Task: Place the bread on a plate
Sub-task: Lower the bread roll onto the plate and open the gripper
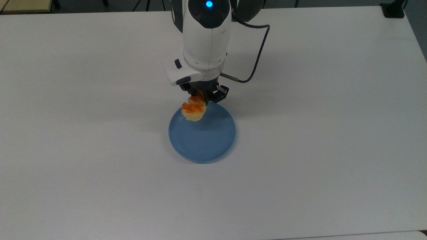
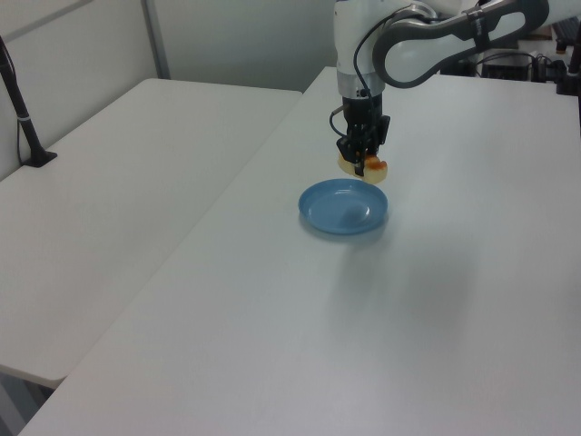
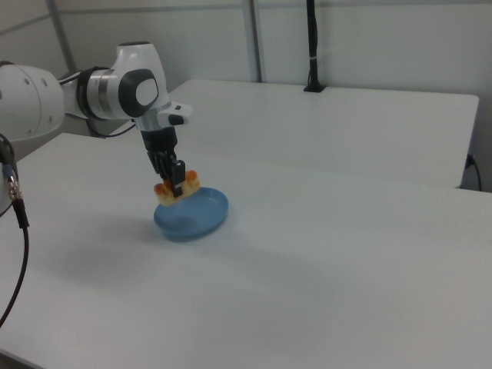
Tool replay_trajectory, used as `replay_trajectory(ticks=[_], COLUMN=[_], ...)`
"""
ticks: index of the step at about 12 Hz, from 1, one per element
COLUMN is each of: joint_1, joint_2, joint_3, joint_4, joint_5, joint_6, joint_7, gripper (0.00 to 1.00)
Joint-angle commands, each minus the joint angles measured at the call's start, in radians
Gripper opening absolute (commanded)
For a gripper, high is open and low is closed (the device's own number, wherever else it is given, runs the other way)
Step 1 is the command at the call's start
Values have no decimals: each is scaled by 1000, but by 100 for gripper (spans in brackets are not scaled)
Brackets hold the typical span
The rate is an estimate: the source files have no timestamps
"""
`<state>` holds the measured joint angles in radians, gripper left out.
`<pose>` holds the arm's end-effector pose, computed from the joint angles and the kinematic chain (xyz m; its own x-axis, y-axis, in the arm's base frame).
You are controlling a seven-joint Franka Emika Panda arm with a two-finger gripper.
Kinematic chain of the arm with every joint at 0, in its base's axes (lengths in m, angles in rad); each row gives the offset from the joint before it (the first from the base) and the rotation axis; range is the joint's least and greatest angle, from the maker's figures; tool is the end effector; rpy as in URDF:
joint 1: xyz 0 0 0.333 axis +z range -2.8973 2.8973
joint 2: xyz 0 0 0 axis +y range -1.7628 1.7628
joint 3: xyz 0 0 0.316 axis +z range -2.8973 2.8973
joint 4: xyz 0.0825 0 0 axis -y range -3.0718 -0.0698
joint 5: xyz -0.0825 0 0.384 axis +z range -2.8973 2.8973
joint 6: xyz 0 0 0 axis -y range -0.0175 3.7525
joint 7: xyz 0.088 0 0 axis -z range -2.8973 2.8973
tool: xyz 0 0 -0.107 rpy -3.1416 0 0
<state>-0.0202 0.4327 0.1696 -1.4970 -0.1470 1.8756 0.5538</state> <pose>0.6740 0.0735 0.4195 0.9320 -0.3624 -0.0059 -0.3607 -0.9290 0.0825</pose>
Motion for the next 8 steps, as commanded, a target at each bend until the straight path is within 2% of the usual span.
replay_trajectory(ticks=[1,4,5,7,8], joint_1=[11,16,16,22,22], joint_2=[56,133,146,153,155], joint_3=[-21,-25,-25,-24,-21], joint_4=[53,93,96,96,93], joint_5=[-13,-14,-16,-22,-35], joint_6=[-19,43,53,71,74], joint_7=[-22,21,24,53,67], gripper=[36,36,39,59,65])
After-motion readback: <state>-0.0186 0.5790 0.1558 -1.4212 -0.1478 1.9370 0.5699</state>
